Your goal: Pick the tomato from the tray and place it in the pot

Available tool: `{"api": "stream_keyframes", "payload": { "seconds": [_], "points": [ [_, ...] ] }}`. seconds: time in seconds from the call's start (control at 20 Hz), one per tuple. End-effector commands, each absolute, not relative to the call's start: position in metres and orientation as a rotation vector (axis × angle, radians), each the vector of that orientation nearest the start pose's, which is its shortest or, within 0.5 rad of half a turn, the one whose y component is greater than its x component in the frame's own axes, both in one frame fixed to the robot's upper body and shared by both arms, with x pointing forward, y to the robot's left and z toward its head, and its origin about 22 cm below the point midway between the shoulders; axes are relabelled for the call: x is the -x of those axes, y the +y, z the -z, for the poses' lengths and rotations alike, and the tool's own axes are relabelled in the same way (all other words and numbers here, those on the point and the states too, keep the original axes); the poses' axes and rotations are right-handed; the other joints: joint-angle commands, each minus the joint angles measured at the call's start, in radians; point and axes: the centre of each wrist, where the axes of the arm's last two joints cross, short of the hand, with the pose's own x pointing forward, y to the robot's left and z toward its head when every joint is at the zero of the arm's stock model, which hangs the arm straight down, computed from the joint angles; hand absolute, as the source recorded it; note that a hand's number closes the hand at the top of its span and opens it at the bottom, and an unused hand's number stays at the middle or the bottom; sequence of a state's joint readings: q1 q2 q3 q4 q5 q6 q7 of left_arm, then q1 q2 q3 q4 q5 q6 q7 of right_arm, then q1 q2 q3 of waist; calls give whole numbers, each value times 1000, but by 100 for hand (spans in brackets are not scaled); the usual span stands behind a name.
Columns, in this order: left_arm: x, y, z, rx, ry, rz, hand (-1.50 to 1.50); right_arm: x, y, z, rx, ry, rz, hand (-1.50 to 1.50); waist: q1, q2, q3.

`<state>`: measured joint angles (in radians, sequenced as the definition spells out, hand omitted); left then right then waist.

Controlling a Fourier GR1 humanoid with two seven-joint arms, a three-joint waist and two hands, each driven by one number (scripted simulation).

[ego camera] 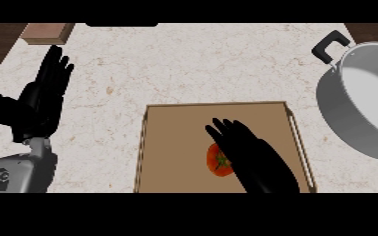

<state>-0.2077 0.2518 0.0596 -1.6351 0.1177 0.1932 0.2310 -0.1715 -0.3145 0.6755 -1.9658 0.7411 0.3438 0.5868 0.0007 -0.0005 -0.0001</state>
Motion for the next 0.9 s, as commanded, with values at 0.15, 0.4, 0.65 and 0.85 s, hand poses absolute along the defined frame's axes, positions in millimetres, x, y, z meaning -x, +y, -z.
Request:
{"api": "stream_keyframes", "payload": {
  "seconds": [0.15,0.4,0.65,0.85],
  "points": [
    [-280,283,-69,-210,-1604,-67,0,-189,-117,-83,554,-1354,-1373,-150,-1,0,0],
    [-272,282,-80,-218,-1614,-53,0,-209,-105,-72,556,-1346,-1399,-150,2,0,0],
    [-290,268,-92,-181,-1607,-76,0,-218,-121,-49,577,-1290,-1394,-150,-2,0,0],
    [-276,294,-79,-223,-1613,-70,0,-225,-111,-51,592,-1307,-1359,-150,0,0,0]
  ]
}}
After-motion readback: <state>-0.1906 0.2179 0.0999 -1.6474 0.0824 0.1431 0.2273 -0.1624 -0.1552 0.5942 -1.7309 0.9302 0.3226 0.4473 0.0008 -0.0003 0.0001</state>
